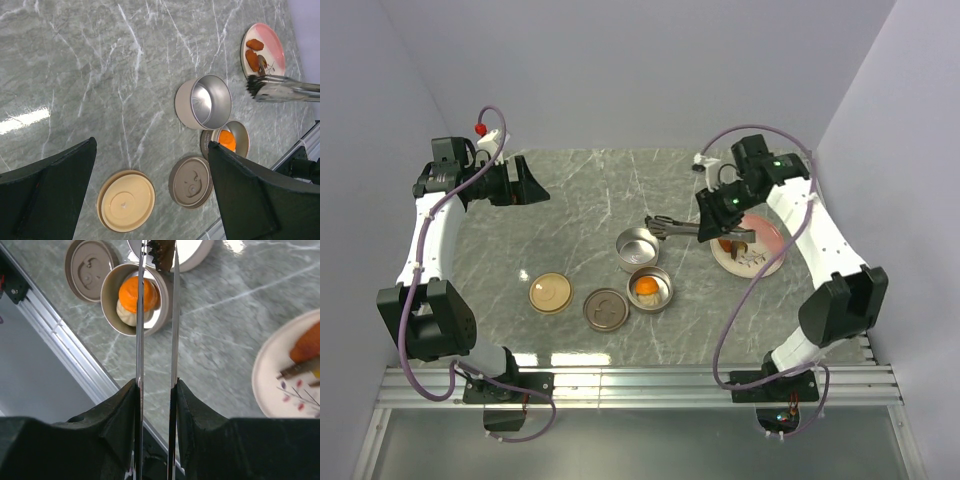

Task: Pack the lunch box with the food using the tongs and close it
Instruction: Place the food into the lunch box

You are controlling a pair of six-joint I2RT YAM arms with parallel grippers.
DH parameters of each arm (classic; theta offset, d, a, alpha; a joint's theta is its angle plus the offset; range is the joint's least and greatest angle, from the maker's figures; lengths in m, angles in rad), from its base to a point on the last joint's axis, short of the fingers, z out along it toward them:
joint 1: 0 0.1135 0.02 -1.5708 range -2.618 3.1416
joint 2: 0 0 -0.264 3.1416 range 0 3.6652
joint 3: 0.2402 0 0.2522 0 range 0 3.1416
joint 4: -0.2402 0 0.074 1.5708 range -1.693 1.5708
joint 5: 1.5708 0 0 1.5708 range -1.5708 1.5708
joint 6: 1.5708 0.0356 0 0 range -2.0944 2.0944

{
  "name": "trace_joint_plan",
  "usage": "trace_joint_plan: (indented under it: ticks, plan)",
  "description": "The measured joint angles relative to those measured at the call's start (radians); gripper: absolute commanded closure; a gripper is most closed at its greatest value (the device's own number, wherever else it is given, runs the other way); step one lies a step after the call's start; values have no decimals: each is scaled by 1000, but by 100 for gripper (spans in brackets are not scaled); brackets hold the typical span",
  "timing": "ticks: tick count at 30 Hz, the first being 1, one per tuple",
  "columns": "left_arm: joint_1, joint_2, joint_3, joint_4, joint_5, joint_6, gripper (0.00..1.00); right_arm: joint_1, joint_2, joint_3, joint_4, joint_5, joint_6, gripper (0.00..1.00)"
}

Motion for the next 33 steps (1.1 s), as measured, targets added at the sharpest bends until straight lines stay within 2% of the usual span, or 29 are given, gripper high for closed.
trace_joint_plan:
  ticks: [12, 33]
  plan:
    - [0, 0, 0, 3, 0, -9, 1, 135, 134, -5, 127, 0, 121, 68]
    - [0, 15, 0, 2, -1, -8, 1, 161, 249, -36, 173, -37, 184, 64]
